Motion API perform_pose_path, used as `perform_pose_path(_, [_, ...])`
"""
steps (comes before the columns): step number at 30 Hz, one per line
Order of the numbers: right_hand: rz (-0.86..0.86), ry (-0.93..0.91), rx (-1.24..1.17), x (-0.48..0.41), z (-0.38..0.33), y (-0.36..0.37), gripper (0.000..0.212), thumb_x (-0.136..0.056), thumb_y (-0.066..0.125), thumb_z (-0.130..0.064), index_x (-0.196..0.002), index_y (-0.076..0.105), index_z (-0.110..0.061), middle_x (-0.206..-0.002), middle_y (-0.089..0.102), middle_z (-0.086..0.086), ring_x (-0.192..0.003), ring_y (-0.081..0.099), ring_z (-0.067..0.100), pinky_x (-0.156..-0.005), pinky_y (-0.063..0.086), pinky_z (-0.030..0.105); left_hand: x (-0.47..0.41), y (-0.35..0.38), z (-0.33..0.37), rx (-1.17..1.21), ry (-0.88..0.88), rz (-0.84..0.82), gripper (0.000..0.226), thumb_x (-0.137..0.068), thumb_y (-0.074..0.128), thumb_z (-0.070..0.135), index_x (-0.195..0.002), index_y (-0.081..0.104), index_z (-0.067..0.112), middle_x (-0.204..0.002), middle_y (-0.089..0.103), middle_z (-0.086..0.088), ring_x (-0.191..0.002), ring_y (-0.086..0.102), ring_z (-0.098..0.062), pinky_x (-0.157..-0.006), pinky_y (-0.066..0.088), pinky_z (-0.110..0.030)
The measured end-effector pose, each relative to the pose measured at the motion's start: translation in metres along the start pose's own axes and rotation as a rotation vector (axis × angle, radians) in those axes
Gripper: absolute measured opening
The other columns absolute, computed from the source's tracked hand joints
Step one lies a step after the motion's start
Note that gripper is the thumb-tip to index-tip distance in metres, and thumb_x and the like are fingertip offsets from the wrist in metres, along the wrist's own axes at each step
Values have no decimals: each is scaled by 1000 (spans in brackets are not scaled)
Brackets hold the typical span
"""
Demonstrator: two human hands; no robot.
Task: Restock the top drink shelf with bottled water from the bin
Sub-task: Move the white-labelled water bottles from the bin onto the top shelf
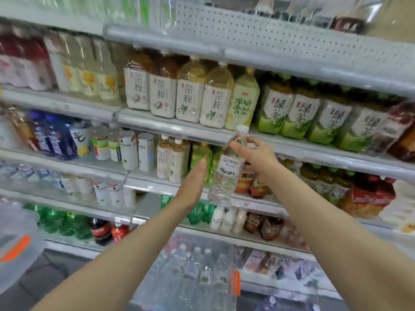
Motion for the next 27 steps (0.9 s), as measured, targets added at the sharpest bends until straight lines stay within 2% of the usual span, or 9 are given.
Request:
perform_pose_path(3, [2,-128,15,-4,-76,-9,70,-71,88,-50,-130,63,-23,-124,68,0,-107,69,23,-90,61,48,4,-15,54,7,132,15,90,-70,21,98,-148,31,53,-158,29,20,-146,26,-5,-118,21,-38])
perform_pose_path(5, [4,-210,2,-4,-124,-13,78,-69,89,-51,-135,60,-21,-127,66,1,-112,66,27,-92,59,50,-1,-22,93,2,174,12,81,-77,18,93,-147,32,53,-158,29,19,-145,26,-6,-117,20,-36])
perform_pose_path(9, [3,-332,-63,-7,-208,-14,66,-69,92,-43,-125,65,-20,-119,70,6,-104,70,27,-87,61,47,-14,-31,178,36,117,79,53,-106,24,49,-153,33,25,-161,27,7,-147,25,-10,-123,16,-39])
perform_pose_path(11, [17,-388,-86,-12,-246,-13,48,-73,91,-36,-113,68,-19,-116,72,7,-100,72,26,-82,63,44,-15,-34,213,-23,248,9,52,-108,19,39,-155,27,19,-161,26,6,-146,25,-13,-122,16,-37])
perform_pose_path(14, [6,-473,-77,-24,-296,-8,31,-80,86,-30,-104,70,-19,-114,73,5,-100,70,23,-72,60,38,-31,-48,249,-65,351,-5,52,-109,26,31,-151,30,1,-158,32,-14,-146,31,-27,-118,27,-39])
perform_pose_path(16, [12,-516,-69,-37,-325,-4,31,-81,85,-29,-106,70,-18,-113,73,4,-101,70,22,-69,58,35,-44,-56,276,-71,379,14,50,-110,12,26,-151,31,2,-161,28,-12,-149,25,-26,-120,23,-40])
perform_pose_path(19, [0,-578,-84,-61,-361,6,26,-83,84,-27,-104,71,-19,-106,76,5,-93,74,21,-69,62,35,-51,-66,311,2,380,50,52,-108,0,17,-154,23,14,-164,12,4,-152,9,-13,-122,10,-40])
perform_pose_path(23, [18,-643,-75,-102,-390,21,46,-83,84,-31,-124,70,-14,-113,75,7,-98,74,27,-80,62,43,-99,-90,338,-20,351,89,48,-110,13,24,-155,24,10,-164,17,-5,-152,16,-21,-122,15,-40])
perform_pose_path(27, [2,-646,-65,-150,-400,40,38,-83,83,-30,-117,72,-16,-108,77,5,-95,75,25,-78,62,43,-146,-107,348,-56,402,99,47,-109,12,11,-154,16,-2,-163,18,-17,-151,19,-27,-121,18,-36])
Point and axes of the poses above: each hand's wrist, its own x-axis away from the middle knuckle, its own y-axis out of the palm, z = x × y, the point moved 3 cm from there along -x, towards the middle knuckle
